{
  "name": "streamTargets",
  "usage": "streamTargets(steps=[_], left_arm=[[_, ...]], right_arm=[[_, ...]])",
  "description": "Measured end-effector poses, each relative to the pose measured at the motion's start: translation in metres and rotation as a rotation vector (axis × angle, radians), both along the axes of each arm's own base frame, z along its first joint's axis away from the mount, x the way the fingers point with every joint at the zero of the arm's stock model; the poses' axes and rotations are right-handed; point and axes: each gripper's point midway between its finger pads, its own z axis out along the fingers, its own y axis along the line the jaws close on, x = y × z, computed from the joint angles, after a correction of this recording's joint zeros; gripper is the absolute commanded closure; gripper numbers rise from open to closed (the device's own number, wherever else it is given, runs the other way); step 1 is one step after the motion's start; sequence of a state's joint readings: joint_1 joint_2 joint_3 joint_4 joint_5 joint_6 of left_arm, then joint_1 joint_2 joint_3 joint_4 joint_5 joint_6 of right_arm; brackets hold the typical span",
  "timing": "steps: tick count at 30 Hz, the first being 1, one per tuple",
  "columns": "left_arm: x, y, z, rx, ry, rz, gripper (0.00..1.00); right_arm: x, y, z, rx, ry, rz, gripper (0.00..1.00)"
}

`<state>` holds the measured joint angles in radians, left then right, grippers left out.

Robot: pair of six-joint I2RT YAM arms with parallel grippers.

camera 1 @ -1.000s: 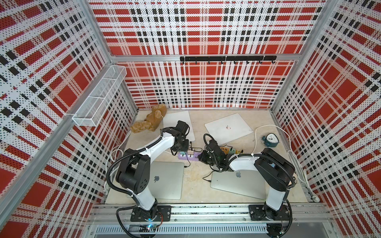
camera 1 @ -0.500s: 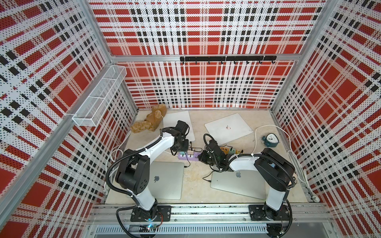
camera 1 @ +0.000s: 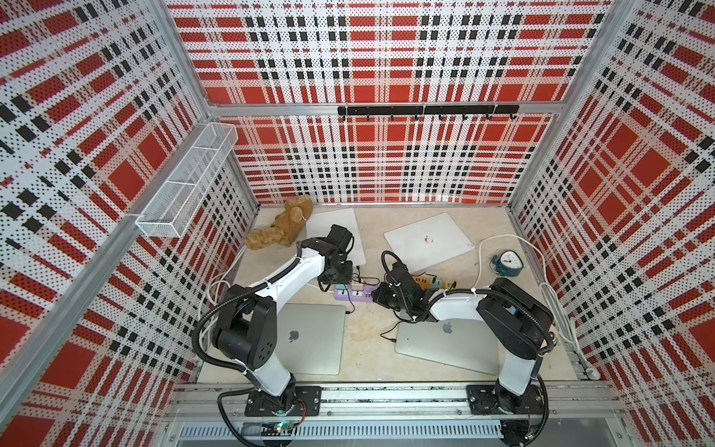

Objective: Unplug the laptop charger
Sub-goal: Remove the plug from the socket, then place the plug at the center of the board.

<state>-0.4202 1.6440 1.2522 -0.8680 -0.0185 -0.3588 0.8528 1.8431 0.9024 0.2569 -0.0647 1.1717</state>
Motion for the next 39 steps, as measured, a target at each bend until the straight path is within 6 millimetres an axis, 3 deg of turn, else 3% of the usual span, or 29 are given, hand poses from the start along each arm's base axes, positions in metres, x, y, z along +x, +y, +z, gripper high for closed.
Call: streamTargets(steps=[16,28,39], left_arm=[[-0.011,0.009,0.039,-0.036,-0.093,0.037,0.89],[-0.035,0.01,0.036,-0.049,-0.088,0.054,0.89],[-0.066,0.0,0.03,-0.074,-0.106,0.06,0.9]], right_arm=[[-0.003,0.005,0.007,-0.034,0.001,0.06,1.0],[0.001,0.013,0.043,0.016,-0.063,0.086,0.99],[-0.003,-0.005,0.075,0.015,-0.129,0.058,0.99]])
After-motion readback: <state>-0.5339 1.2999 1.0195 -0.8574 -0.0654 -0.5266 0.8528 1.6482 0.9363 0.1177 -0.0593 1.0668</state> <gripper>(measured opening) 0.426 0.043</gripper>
